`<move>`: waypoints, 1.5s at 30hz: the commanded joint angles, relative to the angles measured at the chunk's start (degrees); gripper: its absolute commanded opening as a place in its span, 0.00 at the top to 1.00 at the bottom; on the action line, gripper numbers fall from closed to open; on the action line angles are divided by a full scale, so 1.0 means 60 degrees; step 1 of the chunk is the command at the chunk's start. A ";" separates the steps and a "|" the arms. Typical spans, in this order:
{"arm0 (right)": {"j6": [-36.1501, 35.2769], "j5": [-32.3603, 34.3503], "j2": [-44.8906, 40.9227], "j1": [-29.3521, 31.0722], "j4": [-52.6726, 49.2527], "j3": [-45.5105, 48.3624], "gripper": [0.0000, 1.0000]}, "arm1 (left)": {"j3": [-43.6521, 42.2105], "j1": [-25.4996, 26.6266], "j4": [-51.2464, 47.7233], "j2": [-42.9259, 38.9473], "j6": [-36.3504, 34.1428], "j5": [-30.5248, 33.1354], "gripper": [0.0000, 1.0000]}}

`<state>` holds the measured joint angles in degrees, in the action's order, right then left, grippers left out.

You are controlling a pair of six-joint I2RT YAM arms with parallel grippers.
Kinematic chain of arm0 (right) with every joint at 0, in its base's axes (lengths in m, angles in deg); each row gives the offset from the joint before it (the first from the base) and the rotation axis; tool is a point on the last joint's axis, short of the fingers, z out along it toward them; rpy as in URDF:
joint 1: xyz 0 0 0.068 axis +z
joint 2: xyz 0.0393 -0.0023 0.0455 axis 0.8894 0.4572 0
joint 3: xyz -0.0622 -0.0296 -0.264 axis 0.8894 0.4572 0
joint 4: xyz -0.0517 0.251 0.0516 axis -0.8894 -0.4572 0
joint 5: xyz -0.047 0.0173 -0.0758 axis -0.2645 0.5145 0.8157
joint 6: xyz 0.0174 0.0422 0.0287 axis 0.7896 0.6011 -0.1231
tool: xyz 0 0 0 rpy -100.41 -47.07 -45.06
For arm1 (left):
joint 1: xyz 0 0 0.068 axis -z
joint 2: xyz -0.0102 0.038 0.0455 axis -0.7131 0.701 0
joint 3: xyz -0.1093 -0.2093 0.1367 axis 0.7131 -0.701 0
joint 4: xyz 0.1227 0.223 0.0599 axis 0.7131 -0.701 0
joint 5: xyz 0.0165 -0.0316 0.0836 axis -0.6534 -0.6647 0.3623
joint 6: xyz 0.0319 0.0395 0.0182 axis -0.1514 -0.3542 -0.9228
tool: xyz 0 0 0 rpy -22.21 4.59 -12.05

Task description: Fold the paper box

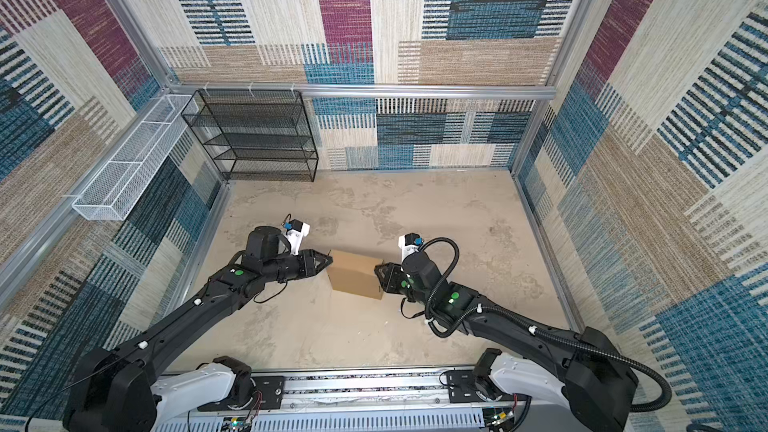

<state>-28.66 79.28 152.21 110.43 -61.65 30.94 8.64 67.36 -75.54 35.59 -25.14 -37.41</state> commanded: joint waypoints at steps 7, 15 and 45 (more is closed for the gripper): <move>-0.0247 -0.0030 0.0058 0.0006 -0.0658 -0.0032 0.72 | -0.0653 0.0003 0.0073 -0.0028 0.0295 0.0156 0.98; -0.0543 -0.0116 0.0028 0.0015 -0.0792 -0.0181 0.69 | -0.0714 0.0003 -0.0015 -0.0243 0.0328 0.0158 0.99; -0.0655 0.0275 0.0060 -0.0001 -0.1753 -0.1016 0.53 | -0.0861 0.0017 0.0322 -0.0349 0.0620 -0.0068 0.98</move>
<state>-33.23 79.89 152.49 110.39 -71.75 24.93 3.87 67.40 -66.69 33.23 -22.08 -37.39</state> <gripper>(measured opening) 0.469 0.070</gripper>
